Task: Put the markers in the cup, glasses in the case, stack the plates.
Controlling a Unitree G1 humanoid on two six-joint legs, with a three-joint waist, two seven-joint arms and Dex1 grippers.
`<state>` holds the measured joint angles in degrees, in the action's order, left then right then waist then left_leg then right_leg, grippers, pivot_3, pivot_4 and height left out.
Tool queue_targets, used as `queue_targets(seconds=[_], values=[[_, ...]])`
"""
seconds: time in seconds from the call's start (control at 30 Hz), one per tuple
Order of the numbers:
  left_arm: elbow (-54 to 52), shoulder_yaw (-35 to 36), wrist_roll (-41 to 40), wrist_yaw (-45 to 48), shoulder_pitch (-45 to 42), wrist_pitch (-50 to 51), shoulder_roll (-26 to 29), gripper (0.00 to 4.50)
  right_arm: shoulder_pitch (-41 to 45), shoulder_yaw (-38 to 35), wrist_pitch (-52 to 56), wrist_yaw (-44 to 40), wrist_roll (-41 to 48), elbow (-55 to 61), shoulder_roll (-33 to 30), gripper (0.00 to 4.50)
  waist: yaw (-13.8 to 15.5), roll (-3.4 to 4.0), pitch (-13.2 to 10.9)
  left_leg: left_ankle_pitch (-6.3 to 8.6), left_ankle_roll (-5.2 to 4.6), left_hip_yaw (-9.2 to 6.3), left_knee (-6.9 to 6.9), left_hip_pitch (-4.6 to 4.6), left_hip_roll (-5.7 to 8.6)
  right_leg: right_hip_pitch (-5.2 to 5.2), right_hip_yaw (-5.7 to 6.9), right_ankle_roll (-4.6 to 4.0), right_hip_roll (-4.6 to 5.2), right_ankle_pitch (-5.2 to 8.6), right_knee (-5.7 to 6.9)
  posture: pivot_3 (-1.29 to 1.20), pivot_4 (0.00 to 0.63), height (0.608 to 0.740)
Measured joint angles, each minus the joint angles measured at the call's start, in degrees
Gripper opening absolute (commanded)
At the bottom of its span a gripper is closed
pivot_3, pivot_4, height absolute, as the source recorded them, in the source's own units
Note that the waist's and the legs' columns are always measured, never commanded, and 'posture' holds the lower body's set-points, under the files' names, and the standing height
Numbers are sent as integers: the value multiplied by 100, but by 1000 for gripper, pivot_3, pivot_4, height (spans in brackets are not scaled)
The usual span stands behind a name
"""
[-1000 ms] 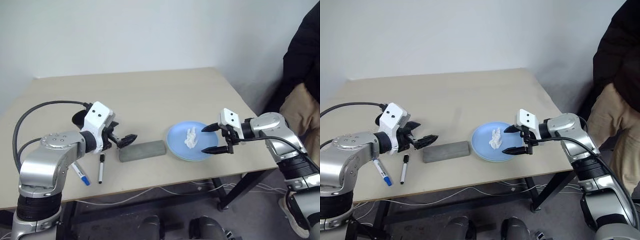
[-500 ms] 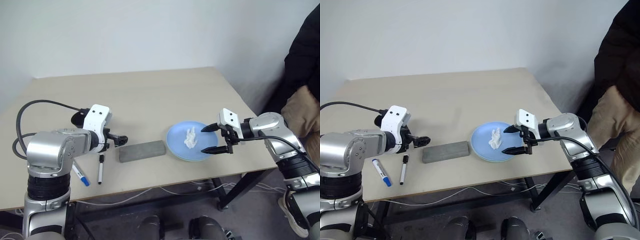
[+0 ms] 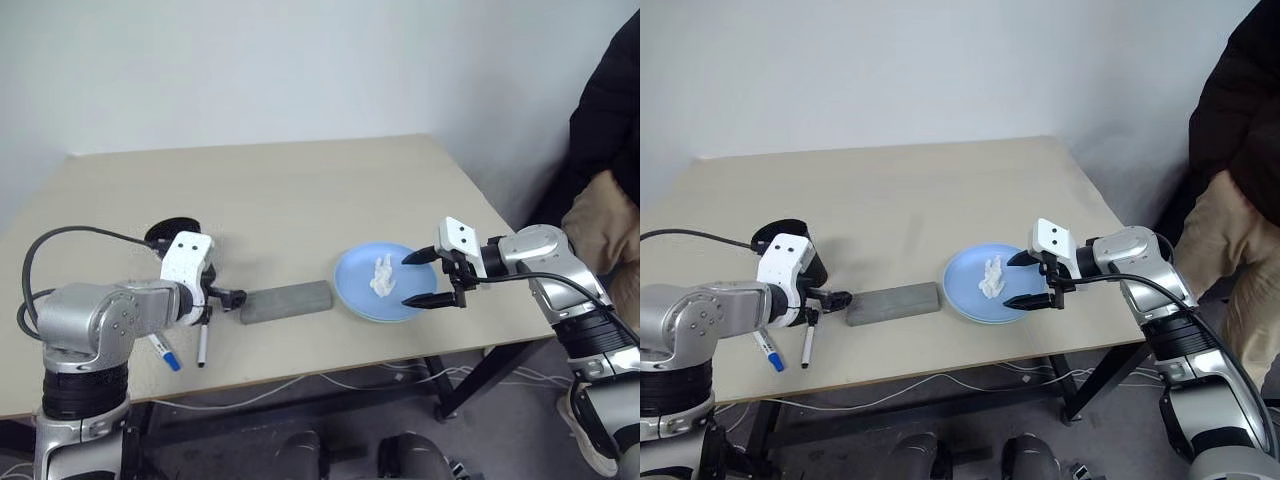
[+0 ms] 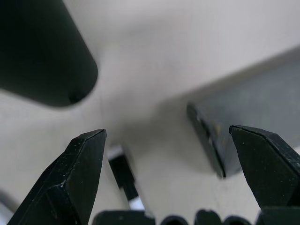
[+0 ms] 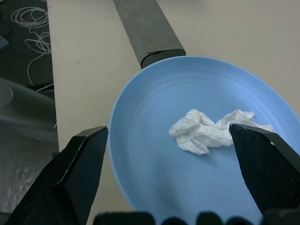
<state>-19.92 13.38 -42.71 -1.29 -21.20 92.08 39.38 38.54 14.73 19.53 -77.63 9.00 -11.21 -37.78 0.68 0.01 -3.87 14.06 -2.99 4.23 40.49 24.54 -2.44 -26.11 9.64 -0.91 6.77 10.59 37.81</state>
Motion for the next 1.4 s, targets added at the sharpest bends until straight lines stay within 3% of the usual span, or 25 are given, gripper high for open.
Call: queue_targets(seconds=[0.47,1.07,1.4], values=[[252,335,-2762,-2583,612,0,311,4471,-30,2,-7,-2,0,-1,6,4500,5,-4,1,-1,2,-1,0,0,2,1,1,-2,2,1,0,0,0,701],[516,376,-4172,-4359,811,-73,115,4471,-35,3,-10,-2,0,-2,22,4500,4,-6,2,-1,6,-1,0,-1,3,1,-1,-2,3,1,0,0,0,701],[639,58,-4895,-4899,1021,-674,558,1180,-34,3,-10,0,0,-2,44,4500,2,-6,2,-3,9,2,-8,-1,3,-5,-3,-3,5,2,-1,0,0,701]])
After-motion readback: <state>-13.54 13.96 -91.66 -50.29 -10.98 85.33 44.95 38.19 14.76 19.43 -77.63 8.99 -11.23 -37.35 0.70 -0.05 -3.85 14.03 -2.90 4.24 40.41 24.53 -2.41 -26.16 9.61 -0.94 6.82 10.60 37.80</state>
